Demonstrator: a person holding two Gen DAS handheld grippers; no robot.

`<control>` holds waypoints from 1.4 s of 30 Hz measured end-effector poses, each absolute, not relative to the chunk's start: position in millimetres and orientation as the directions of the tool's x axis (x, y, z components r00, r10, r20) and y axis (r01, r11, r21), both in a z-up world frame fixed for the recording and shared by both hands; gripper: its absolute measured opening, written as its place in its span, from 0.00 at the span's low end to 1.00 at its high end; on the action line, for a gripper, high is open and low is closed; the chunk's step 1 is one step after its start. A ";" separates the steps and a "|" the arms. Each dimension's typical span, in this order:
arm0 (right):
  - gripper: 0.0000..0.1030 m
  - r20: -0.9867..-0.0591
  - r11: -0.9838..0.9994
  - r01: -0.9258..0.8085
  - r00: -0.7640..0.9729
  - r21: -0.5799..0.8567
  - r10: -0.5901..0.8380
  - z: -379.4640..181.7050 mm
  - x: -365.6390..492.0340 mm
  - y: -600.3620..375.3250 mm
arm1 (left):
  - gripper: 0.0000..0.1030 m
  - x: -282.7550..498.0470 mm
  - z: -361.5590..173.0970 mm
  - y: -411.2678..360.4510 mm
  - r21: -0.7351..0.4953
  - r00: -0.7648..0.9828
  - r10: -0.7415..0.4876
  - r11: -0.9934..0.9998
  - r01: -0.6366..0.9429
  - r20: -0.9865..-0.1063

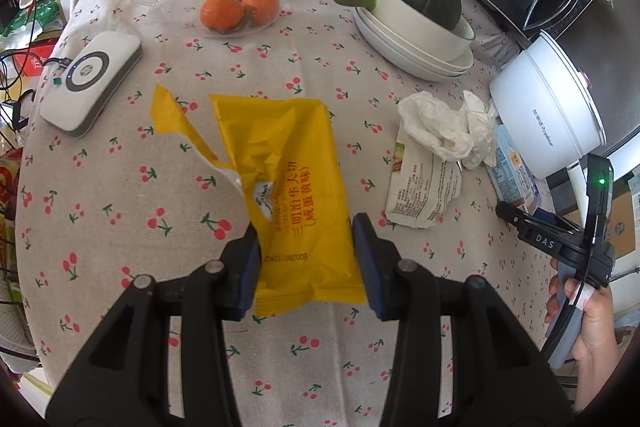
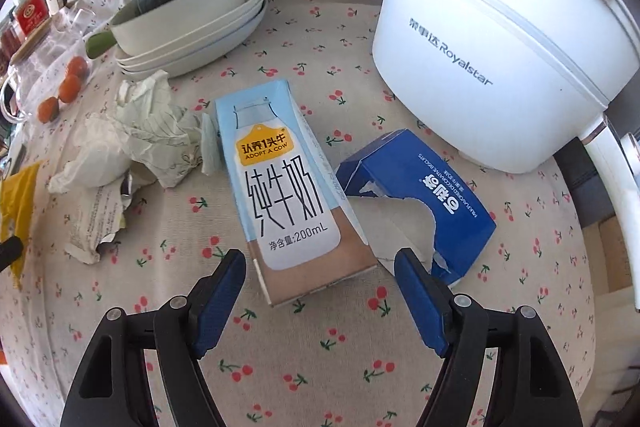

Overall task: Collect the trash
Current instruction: 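Grasp the yellow snack packet with the left tool while the right tool grasps the milk carton, then carry the packet and carton over the brown bin and open both tools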

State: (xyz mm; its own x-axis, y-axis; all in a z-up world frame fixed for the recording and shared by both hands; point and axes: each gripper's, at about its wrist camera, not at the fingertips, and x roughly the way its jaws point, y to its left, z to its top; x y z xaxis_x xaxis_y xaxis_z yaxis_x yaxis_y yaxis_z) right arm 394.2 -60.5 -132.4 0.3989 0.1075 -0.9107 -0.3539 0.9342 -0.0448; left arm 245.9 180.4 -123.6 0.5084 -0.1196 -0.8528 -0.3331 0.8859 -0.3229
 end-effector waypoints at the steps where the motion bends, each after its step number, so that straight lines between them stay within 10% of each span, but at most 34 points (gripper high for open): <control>1: 0.70 -0.908 0.934 -0.355 0.401 -0.032 0.121 -134.0 395.0 -60.1 | 0.44 245.9 -123.0 180.5 -0.327 0.509 -0.124 0.885 -0.331 -0.852; 10: 0.51 -0.865 0.919 -0.392 0.443 0.049 0.235 -112.6 370.6 -63.4 | 0.44 240.7 -106.7 170.5 -0.335 0.532 -0.144 0.899 -0.281 -0.834; 42: 0.50 -0.805 0.974 -0.138 0.548 0.180 0.226 -25.0 154.7 -280.4 | 0.44 173.1 -54.5 -1.1 -0.370 0.518 -0.376 0.921 0.119 -0.769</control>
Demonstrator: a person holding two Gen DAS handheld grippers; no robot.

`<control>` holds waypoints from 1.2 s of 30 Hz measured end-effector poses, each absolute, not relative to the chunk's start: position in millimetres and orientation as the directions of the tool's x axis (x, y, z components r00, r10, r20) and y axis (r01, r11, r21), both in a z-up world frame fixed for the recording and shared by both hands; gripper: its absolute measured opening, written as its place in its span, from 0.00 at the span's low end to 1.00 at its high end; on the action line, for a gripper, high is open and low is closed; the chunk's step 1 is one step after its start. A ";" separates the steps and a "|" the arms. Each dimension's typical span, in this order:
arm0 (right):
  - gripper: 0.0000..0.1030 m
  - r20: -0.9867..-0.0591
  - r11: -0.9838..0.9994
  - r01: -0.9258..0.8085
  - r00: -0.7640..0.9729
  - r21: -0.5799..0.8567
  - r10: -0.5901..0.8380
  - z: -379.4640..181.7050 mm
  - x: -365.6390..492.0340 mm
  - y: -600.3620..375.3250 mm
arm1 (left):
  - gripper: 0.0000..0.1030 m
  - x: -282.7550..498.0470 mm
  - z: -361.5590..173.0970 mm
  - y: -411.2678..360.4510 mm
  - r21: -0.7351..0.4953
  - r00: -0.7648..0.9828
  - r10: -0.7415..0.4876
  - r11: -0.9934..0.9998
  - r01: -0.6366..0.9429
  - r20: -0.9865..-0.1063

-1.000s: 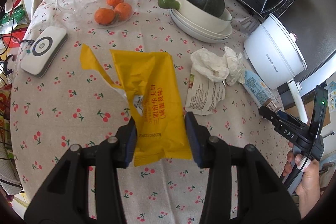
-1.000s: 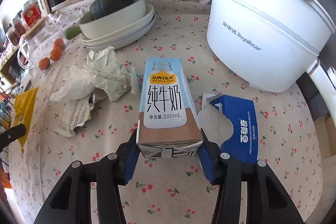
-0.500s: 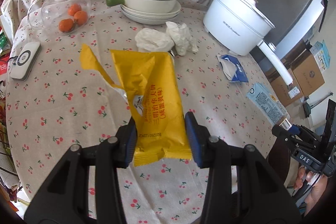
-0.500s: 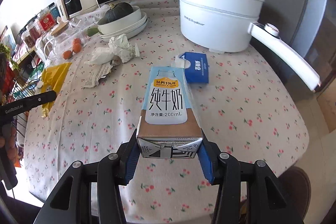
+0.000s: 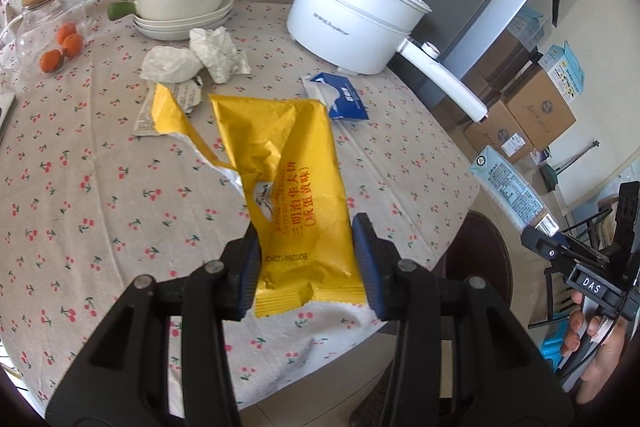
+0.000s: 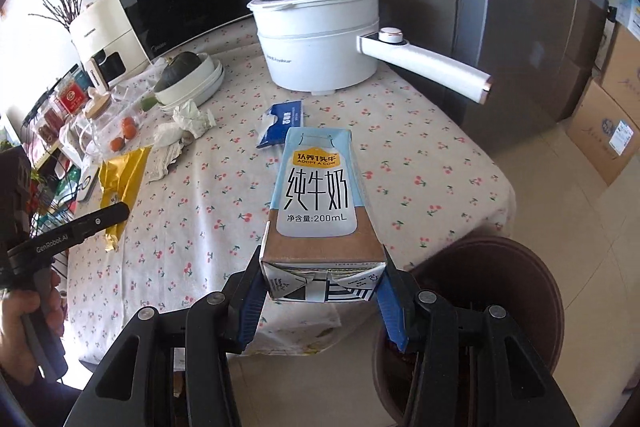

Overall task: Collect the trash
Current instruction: 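Carry the packet and carton over the brown bin and open both tools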

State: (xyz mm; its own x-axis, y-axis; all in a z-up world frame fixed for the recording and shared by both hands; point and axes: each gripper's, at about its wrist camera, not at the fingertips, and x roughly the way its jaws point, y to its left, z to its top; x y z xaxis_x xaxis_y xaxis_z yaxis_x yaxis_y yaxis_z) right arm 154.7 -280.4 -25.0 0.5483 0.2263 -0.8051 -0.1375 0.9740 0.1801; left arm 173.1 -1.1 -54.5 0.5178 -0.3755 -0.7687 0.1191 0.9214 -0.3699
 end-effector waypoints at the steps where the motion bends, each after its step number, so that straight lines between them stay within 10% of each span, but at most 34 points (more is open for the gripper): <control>1: 0.50 -0.804 0.975 -0.129 0.551 0.182 0.223 -24.6 150.5 -288.7 | 0.44 172.1 -53.5 -7.3 -0.371 0.517 -0.383 0.919 0.130 -0.766; 27: 0.50 -0.903 0.976 0.147 0.421 0.160 0.085 -100.7 68.7 -478.3 | 0.45 142.1 -93.8 -242.9 -0.401 0.286 -0.594 0.757 0.517 -0.752; 29: 0.50 -0.904 0.974 0.154 0.419 0.165 0.087 -102.4 67.6 -484.3 | 0.56 141.0 -96.9 -248.6 -0.398 0.282 -0.598 0.749 0.530 -0.750; 31: 0.50 -0.904 0.973 0.157 0.418 0.170 0.090 -103.3 66.9 -487.1 | 0.90 140.8 -98.1 -252.5 -0.374 0.291 -0.580 0.758 0.534 -0.761; 36: 0.50 -0.903 0.972 0.155 0.418 0.176 0.097 -103.4 68.2 -489.4 | 0.98 143.3 -94.8 -243.7 -0.284 0.340 -0.498 0.807 0.517 -0.798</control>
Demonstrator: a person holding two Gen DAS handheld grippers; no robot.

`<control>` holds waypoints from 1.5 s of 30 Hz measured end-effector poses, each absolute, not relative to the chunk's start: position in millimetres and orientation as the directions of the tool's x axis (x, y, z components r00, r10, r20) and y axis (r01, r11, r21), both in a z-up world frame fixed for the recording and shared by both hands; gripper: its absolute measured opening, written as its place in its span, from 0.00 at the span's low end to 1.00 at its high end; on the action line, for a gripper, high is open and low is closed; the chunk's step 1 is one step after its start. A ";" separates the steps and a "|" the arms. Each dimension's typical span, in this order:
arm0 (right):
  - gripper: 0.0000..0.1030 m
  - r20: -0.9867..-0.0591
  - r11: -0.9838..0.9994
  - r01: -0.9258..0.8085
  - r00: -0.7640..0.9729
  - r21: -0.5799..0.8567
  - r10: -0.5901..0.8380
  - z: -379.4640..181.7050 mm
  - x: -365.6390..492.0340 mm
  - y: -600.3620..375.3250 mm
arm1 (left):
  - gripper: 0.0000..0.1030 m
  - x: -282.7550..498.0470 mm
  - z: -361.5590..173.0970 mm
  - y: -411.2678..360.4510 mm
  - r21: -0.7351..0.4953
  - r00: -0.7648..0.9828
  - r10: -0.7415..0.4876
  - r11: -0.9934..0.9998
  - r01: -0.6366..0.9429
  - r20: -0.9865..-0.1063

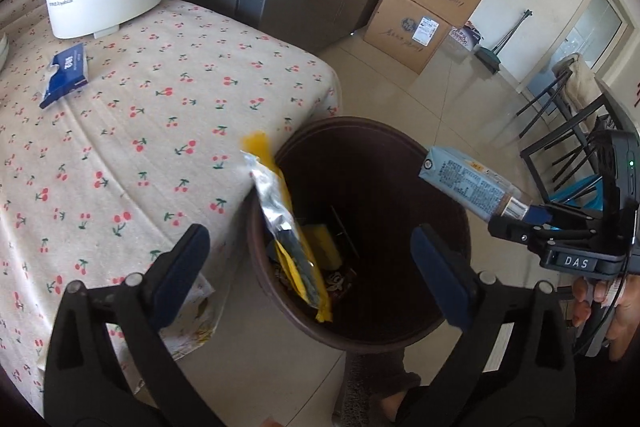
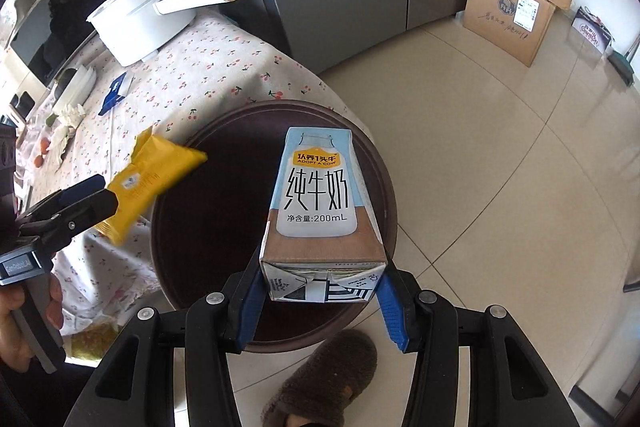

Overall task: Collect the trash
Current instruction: 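Carry the packet and carton over the brown bin and open both tools, then move both tools back over the table toward the paper wrapper and blue box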

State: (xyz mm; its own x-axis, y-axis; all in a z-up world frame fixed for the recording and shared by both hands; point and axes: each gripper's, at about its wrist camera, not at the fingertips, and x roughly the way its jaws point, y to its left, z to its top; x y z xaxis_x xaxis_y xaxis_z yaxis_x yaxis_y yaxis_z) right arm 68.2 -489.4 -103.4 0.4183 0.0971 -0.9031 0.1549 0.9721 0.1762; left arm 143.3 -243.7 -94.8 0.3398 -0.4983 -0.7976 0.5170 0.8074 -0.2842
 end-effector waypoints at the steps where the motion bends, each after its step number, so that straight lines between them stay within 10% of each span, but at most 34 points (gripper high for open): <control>1: 0.50 -0.904 0.972 0.154 0.417 0.175 0.097 -103.4 68.5 -488.7 | 0.99 144.9 -94.0 -239.3 -0.276 0.345 -0.489 0.813 0.512 -0.801; 12: 0.51 -0.909 0.974 0.149 0.405 0.170 0.097 -102.1 77.6 -477.5 | 0.99 147.9 -85.9 -193.4 -0.225 0.374 -0.417 0.859 0.459 -0.828; 16: 0.79 -0.916 0.975 0.168 0.396 0.144 0.067 -101.4 83.3 -470.1 | 0.99 148.9 -85.1 -174.2 -0.203 0.390 -0.386 0.878 0.434 -0.836; 45: 0.81 -0.908 0.993 0.000 0.405 0.118 0.108 -80.1 181.5 -296.4 | 0.99 176.8 -99.7 30.2 -0.119 0.447 -0.130 0.992 0.052 -0.885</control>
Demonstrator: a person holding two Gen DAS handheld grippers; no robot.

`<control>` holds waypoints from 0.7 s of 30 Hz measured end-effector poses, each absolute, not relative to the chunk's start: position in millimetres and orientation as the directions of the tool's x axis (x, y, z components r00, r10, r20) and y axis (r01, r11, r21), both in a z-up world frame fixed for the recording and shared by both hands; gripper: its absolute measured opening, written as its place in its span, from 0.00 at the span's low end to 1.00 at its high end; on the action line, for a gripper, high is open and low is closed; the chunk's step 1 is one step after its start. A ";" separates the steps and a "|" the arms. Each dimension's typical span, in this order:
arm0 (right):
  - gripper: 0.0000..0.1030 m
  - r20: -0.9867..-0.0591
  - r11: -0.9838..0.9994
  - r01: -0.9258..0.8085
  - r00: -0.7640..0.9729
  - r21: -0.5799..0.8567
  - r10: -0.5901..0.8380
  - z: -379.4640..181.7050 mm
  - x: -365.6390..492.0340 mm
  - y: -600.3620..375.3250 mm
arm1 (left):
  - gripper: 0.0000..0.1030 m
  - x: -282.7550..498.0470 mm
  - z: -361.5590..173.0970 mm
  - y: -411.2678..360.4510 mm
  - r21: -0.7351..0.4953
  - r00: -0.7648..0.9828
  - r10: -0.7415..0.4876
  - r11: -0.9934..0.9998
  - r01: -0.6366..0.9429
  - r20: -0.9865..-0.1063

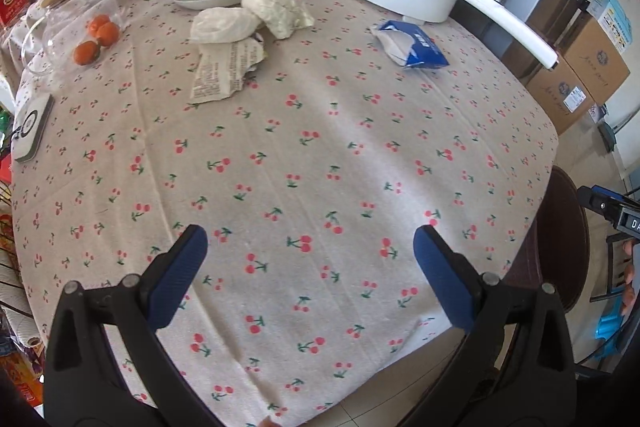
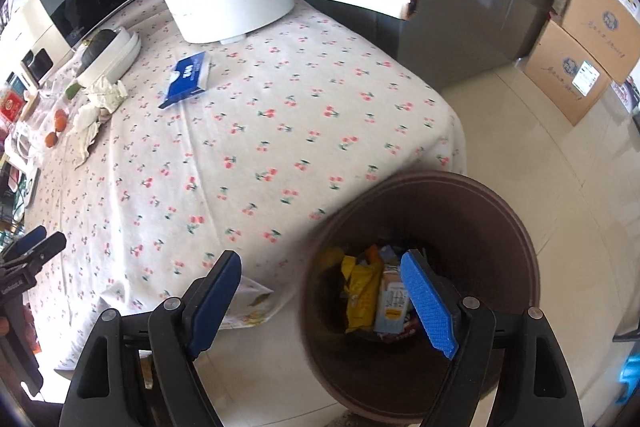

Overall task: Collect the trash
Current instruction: 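Move both tools back over the table toward the paper wrapper and blue box, then grasp the paper wrapper with the left tool while the right tool grasps the blue biscuit box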

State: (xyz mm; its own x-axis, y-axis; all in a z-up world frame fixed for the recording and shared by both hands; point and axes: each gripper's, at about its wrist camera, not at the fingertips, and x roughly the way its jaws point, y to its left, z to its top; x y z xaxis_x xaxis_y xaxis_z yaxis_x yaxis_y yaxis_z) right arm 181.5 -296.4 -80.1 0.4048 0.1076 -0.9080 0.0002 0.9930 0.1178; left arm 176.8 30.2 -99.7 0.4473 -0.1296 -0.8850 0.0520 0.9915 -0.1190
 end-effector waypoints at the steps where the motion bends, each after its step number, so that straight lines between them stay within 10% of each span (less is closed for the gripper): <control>1: 0.81 -0.907 0.992 -0.008 0.406 0.124 0.116 -81.1 187.4 -286.0 | 0.99 178.0 -101.9 37.3 -0.125 0.444 -0.129 0.991 0.038 -0.887; 21: 0.82 -0.851 0.961 -0.143 0.447 0.236 0.276 -113.4 351.3 -158.1 | 0.89 311.2 -135.0 95.1 -0.117 0.511 -0.080 0.992 -0.040 -0.856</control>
State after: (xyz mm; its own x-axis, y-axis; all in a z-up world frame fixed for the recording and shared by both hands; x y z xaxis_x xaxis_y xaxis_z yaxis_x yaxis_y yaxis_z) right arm 351.3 -158.0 -113.4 0.4468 0.2757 -0.8511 -0.1432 0.9611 0.2362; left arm 311.2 95.1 -135.0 0.5111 -0.0803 -0.8558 -0.0398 0.9923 -0.1169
